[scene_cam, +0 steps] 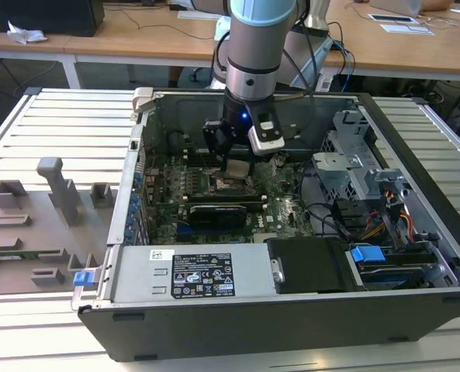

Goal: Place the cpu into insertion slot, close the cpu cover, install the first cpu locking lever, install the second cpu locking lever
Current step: 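Place the cpu into insertion slot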

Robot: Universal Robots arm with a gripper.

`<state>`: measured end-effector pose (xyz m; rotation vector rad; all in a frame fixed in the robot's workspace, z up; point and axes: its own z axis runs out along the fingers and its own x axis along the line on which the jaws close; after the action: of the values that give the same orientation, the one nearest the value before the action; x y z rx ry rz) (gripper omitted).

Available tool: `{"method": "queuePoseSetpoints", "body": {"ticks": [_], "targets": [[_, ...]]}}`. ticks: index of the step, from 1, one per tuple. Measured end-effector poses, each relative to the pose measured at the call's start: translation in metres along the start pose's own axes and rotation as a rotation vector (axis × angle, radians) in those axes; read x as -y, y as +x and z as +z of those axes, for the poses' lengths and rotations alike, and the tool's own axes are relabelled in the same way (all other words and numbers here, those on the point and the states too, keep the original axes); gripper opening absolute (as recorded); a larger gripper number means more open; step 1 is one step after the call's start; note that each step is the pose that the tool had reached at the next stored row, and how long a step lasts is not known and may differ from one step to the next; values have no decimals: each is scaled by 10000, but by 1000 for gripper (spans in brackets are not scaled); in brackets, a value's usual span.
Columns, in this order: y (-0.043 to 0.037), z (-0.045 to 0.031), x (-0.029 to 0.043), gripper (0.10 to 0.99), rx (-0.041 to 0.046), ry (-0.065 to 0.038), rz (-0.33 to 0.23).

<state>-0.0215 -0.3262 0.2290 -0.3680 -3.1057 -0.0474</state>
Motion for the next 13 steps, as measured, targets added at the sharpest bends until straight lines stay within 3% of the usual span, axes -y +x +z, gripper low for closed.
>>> {"method": "queuePoseSetpoints", "body": {"ticks": [13], "targets": [[0, 2, 0, 541, 65, 18, 1854]]}}
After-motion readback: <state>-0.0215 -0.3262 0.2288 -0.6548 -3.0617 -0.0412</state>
